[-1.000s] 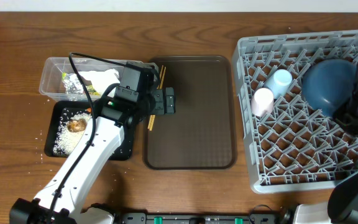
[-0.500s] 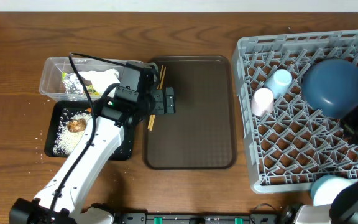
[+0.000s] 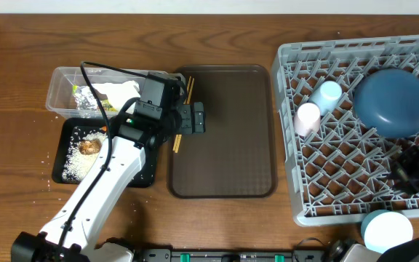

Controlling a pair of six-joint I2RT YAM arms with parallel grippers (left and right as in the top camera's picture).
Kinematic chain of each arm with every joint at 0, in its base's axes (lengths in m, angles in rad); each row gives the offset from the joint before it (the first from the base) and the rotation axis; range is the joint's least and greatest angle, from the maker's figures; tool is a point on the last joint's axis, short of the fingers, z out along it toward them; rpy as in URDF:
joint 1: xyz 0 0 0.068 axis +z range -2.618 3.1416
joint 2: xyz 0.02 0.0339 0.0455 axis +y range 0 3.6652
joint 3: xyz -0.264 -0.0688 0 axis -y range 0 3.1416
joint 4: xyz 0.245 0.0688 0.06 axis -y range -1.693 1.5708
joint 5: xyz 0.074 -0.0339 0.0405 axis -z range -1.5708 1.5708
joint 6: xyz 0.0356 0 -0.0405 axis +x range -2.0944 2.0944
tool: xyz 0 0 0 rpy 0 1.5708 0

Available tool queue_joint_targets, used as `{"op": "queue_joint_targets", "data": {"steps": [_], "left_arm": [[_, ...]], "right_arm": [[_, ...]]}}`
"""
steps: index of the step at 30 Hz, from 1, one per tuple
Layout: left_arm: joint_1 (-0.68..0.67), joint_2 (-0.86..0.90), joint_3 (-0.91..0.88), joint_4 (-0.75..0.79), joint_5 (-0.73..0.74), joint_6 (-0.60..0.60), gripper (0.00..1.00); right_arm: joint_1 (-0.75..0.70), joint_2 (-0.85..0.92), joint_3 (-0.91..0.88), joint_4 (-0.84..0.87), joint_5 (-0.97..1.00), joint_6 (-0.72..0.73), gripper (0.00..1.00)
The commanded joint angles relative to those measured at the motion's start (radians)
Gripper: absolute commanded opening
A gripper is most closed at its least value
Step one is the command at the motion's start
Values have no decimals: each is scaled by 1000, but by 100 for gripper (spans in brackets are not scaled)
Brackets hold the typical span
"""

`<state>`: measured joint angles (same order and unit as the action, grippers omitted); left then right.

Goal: Sort waste into correct bins and load items into the dishwasher rack

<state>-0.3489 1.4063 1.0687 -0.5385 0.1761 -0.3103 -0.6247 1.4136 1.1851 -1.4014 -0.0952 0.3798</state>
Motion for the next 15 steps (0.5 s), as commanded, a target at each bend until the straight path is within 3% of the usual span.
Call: {"op": "queue_joint_targets", "data": {"steps": [1, 5, 10, 15], "left_arm": [[3, 10, 26, 1, -13, 10, 98], [3, 10, 26, 1, -13, 10, 98], [3, 10, 26, 1, -13, 10, 98], [3, 10, 26, 1, -13, 10, 98]], "right_arm": [[11, -3, -67, 3, -37, -21, 16], [11, -4, -106, 5, -32, -27, 24], [10, -5, -106, 6, -16, -36, 52], [9, -7, -104, 15, 34, -10, 48]]}}
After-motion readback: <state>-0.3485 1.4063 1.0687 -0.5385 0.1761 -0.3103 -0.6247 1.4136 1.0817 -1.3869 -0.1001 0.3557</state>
